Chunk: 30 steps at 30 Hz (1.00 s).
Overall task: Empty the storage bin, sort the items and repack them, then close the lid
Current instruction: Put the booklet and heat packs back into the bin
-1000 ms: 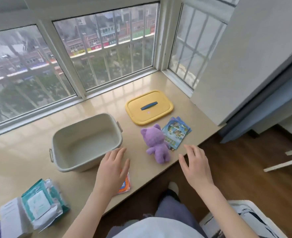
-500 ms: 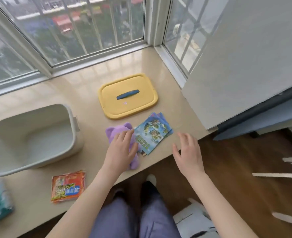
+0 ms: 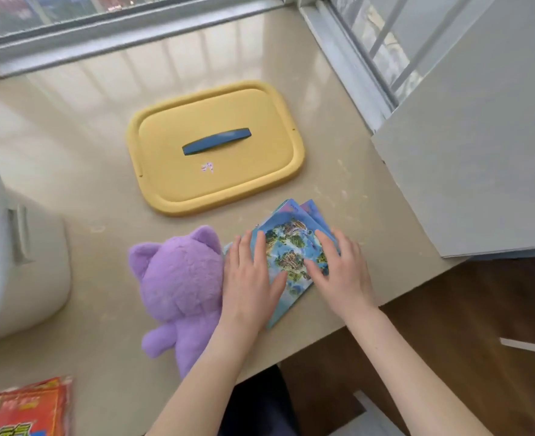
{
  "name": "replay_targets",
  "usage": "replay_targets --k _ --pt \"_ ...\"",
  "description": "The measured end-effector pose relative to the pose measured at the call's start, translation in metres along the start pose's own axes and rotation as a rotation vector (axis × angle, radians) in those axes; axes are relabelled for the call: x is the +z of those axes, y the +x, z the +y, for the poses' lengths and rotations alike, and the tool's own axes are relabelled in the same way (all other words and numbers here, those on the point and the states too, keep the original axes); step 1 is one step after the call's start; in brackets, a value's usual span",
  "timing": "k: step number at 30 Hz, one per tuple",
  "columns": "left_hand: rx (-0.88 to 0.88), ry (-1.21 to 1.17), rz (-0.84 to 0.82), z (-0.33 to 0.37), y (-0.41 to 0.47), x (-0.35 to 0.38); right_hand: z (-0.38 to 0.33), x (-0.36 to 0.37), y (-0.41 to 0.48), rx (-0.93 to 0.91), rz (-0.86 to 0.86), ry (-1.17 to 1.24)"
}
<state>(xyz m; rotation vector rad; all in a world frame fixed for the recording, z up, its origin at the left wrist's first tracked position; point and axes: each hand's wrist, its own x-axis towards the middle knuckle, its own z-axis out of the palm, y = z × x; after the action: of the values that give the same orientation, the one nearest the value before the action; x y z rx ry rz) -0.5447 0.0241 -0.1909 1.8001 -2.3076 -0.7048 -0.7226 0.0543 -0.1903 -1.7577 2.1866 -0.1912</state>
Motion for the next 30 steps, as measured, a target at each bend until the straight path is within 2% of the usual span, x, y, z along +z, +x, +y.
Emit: replay_targets --k 3,6,15,19,24,30 --pt "-0.02 0.052 -0.004 -0.006 0.016 0.008 0.001 0.017 0.014 -0.047 -0.011 -0.067" --pt "-0.06 0.08 -0.068 -0.012 0.023 0.015 0.002 0.024 0.018 0.017 -0.003 -0.152" --pt "0.127 0.104 -0.035 -0.003 0.017 0.031 0.022 0.024 -0.012 0.145 0.071 -0.146" --pt "0.2 0.045 -0.033 0.004 0.016 0.034 0.029 0.023 -0.028 0.226 0.094 -0.119" --pt "-0.083 -0.057 0.103 -0.001 -0.016 0.025 0.027 0.013 -0.028 0.269 0.065 -0.067" --pt "-0.239 0.023 0.074 0.004 -0.042 0.029 0.042 0.009 -0.024 0.231 0.057 -0.036"
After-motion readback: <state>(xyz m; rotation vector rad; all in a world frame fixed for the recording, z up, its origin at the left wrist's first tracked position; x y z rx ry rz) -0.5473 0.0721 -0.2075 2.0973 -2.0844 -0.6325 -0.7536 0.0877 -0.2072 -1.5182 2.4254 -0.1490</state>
